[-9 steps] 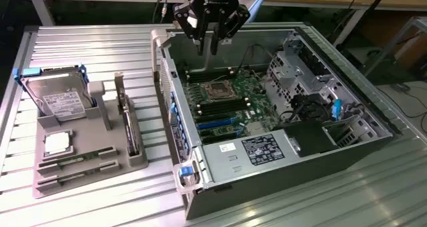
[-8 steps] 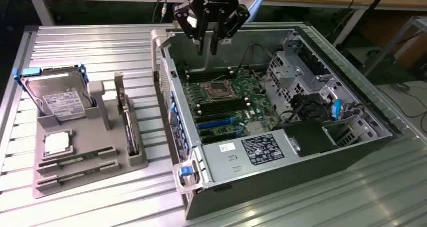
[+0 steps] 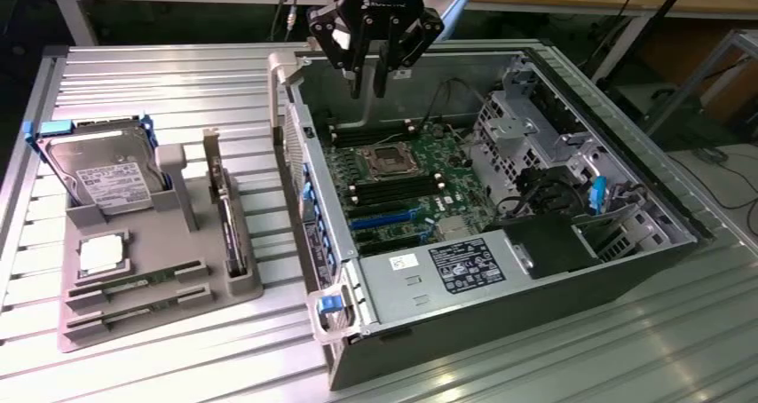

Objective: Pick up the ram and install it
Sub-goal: 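Reach for the ram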

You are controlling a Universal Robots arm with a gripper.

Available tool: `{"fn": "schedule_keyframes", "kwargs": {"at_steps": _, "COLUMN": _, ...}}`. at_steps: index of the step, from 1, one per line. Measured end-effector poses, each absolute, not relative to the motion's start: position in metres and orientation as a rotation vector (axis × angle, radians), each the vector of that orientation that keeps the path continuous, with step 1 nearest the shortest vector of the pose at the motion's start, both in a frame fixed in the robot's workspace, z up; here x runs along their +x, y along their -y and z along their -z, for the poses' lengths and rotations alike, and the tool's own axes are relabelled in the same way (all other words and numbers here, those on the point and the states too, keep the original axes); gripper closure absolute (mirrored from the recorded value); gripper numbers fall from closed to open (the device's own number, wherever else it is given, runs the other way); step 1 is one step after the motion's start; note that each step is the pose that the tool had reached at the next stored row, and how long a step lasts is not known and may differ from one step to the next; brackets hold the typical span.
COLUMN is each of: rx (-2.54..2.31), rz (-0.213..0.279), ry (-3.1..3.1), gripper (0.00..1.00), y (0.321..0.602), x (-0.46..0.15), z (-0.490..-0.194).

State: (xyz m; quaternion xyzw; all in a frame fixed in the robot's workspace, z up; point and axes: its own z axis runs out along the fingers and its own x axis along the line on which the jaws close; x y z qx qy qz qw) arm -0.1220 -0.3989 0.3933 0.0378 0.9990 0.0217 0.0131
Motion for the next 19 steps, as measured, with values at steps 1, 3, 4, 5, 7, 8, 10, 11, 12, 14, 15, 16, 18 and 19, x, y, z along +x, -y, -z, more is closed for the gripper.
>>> {"fn": "schedule_keyframes", "kwargs": {"at_steps": 1, "rx": 0.118, "rz": -0.068, "ry": -3.113, "gripper": 0.66, "y": 0.399, "x": -0.122, "z": -0.393}}
{"fn": "schedule_keyframes", "kwargs": {"at_steps": 3, "rx": 0.118, "rz": -0.068, "ry": -3.113, "gripper": 0.66, "y": 0.399, "x": -0.122, "z": -0.393}}
{"fn": "schedule_keyframes", "kwargs": {"at_steps": 4, "rx": 0.118, "rz": -0.068, "ry": -3.112, "gripper": 0.66, "y": 0.399, "x": -0.122, "z": -0.393}}
{"fn": "schedule_keyframes", "kwargs": {"at_steps": 5, "rx": 0.118, "rz": -0.068, "ry": -3.112, "gripper": 0.66, "y": 0.399, "x": -0.123, "z": -0.393}}
{"fn": "schedule_keyframes", "kwargs": {"at_steps": 7, "rx": 0.118, "rz": -0.068, "ry": -3.112, "gripper": 0.66, "y": 0.399, "x": -0.127, "z": -0.393}}
{"fn": "schedule_keyframes", "kwargs": {"at_steps": 8, "rx": 0.118, "rz": -0.068, "ry": -3.112, "gripper": 0.66, "y": 0.399, "x": -0.129, "z": -0.393}}
{"fn": "schedule_keyframes", "kwargs": {"at_steps": 10, "rx": 0.118, "rz": -0.068, "ry": -3.113, "gripper": 0.66, "y": 0.399, "x": -0.135, "z": -0.393}}
{"fn": "schedule_keyframes", "kwargs": {"at_steps": 11, "rx": 0.118, "rz": -0.068, "ry": -3.112, "gripper": 0.66, "y": 0.399, "x": -0.14, "z": -0.393}}
{"fn": "schedule_keyframes", "kwargs": {"at_steps": 12, "rx": 0.118, "rz": -0.068, "ry": -3.113, "gripper": 0.66, "y": 0.399, "x": -0.146, "z": -0.393}}
{"fn": "schedule_keyframes", "kwargs": {"at_steps": 14, "rx": 0.118, "rz": -0.068, "ry": -3.112, "gripper": 0.66, "y": 0.399, "x": -0.156, "z": -0.393}}
{"fn": "schedule_keyframes", "kwargs": {"at_steps": 15, "rx": 0.118, "rz": -0.068, "ry": -3.112, "gripper": 0.66, "y": 0.399, "x": -0.159, "z": -0.393}}
{"fn": "schedule_keyframes", "kwargs": {"at_steps": 16, "rx": 0.118, "rz": -0.068, "ry": -3.112, "gripper": 0.66, "y": 0.399, "x": -0.161, "z": -0.393}}
{"fn": "schedule_keyframes", "kwargs": {"at_steps": 18, "rx": 0.118, "rz": -0.068, "ry": -3.112, "gripper": 0.66, "y": 0.399, "x": -0.166, "z": -0.393}}
{"fn": "schedule_keyframes", "kwargs": {"at_steps": 19, "rx": 0.118, "rz": -0.068, "ry": -3.113, "gripper": 0.66, "y": 0.399, "x": -0.169, "z": -0.393}}
